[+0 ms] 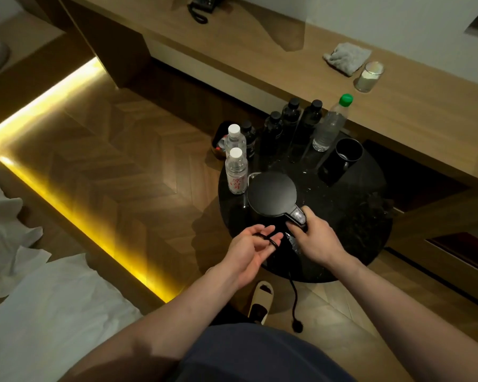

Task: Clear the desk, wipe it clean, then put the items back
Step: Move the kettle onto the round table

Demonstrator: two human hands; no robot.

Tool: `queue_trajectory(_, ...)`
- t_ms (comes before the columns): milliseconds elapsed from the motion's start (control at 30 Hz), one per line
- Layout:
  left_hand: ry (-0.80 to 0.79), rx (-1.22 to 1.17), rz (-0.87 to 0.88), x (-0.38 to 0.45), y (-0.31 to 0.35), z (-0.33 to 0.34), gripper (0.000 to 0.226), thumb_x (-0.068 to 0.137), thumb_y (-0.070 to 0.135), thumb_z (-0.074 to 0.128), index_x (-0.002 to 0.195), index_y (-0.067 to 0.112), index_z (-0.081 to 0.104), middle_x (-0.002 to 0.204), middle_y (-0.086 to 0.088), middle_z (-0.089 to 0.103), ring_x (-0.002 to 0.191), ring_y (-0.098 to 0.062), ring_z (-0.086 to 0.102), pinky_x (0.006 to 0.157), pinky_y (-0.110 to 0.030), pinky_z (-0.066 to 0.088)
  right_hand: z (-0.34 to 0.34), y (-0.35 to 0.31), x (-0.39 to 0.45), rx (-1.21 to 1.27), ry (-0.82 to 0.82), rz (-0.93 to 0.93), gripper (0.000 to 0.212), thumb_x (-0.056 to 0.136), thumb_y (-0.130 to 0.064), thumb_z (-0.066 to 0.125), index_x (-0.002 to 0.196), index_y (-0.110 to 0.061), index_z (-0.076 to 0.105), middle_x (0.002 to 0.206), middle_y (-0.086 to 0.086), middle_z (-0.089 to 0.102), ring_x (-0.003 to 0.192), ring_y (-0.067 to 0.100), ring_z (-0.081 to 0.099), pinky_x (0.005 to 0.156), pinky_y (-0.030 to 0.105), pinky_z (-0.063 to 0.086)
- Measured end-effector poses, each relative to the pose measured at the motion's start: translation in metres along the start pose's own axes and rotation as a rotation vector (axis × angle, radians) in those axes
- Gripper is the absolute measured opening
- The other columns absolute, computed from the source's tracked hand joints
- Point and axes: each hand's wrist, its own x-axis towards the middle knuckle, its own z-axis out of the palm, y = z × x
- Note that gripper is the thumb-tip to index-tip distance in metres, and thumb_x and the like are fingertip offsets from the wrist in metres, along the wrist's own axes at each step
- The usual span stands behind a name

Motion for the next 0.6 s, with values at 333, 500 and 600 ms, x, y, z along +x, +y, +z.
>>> queue_trajectory(333, 0.046, -0.165, 0.009, 0.004, -0.010, 0.009, 0.032, 0.096, -0.021, 0.038, 0.106, 0.004, 0.054, 0.120, -0.020, 0.062, 0.119, -0.040, 0.064, 0.102, -0.048, 0.053, -0.006, 0.043, -0.015, 0.473, -0.060, 0.320, 0.054, 0.096, -0.018, 0.067, 0.141, -0.034, 0.040, 0.126, -0.004, 0.055, 0.082, 0.027, 0.073, 0.059, 0.031, 0.055)
queue_trajectory(500, 0.033, -0.247, -0.005, 0.006, -0.015, 0.013, 0.030, 0.096, -0.021, 0.039, 0.098, 0.005, 0.054, 0.109, -0.017, 0.062, 0.116, -0.039, 0.065, 0.096, -0.047, 0.056, 0.041, 0.056, -0.054, 0.393, -0.231, 0.431, 0.045, 0.090, -0.004, 0.062, 0.131, -0.023, 0.056, 0.122, -0.001, 0.061, 0.076, 0.022, 0.067, 0.053, 0.027, 0.047)
queue_trajectory(600, 0.025, -0.280, -0.012, 0.008, -0.014, 0.012, 0.030, 0.096, -0.020, 0.040, 0.095, 0.006, 0.054, 0.107, -0.016, 0.062, 0.116, -0.038, 0.065, 0.092, -0.045, 0.059, 0.055, 0.056, -0.064, 0.363, -0.387, 0.434, 0.007, 0.092, -0.013, 0.065, 0.096, -0.018, 0.065, 0.103, 0.009, 0.073, 0.077, 0.023, 0.073, 0.057, 0.032, 0.049)
